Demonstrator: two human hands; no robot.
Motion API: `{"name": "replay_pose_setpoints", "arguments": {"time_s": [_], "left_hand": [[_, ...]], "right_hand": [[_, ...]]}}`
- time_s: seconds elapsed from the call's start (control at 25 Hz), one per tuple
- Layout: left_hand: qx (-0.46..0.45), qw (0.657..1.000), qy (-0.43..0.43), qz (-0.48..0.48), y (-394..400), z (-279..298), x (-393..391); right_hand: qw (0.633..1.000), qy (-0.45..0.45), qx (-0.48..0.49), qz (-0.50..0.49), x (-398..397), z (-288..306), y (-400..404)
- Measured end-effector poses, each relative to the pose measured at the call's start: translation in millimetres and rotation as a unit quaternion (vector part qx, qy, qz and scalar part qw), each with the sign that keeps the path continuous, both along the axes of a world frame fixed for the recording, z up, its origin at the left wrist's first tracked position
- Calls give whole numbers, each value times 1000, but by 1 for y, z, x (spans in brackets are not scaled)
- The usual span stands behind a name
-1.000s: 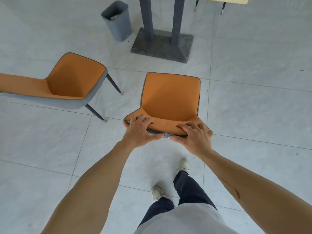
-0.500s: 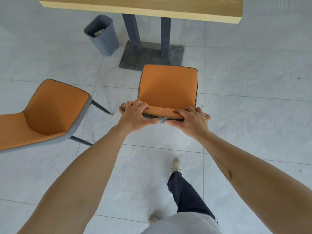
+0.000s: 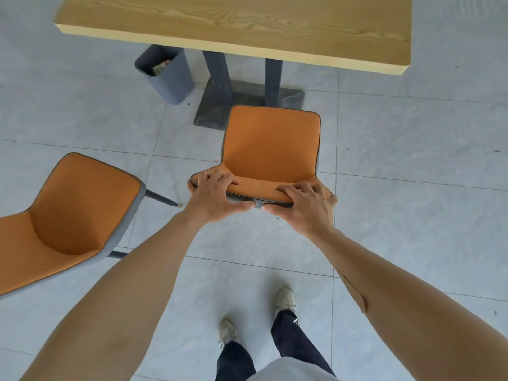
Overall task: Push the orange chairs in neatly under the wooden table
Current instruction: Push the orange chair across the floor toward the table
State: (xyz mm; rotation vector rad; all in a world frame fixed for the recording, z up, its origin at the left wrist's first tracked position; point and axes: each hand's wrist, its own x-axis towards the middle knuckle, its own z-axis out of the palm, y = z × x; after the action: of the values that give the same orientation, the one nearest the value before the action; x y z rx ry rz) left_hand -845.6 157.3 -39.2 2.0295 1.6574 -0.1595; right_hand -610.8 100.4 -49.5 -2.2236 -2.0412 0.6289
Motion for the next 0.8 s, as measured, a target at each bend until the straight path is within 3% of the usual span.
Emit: {"name": "replay_pose_setpoints", "arguments": {"time_s": [0.24,0.44,0.68,0.8], "left_hand": [[27,999,-32,-24,1,-6,-4],[24,998,-49,-45,4,-9,-10],[-1,990,-78,-120,-4,13,-53],[-7,992,-82,-97,-20,24,-87]], "right_hand": [[998,11,-30,-53,-10,13,-5],[992,-10,14,-121,-46,23,-26],[986,-15,-79,-146,-82,55,-56],[982,0,-144,-124,-95,70,-68]]}}
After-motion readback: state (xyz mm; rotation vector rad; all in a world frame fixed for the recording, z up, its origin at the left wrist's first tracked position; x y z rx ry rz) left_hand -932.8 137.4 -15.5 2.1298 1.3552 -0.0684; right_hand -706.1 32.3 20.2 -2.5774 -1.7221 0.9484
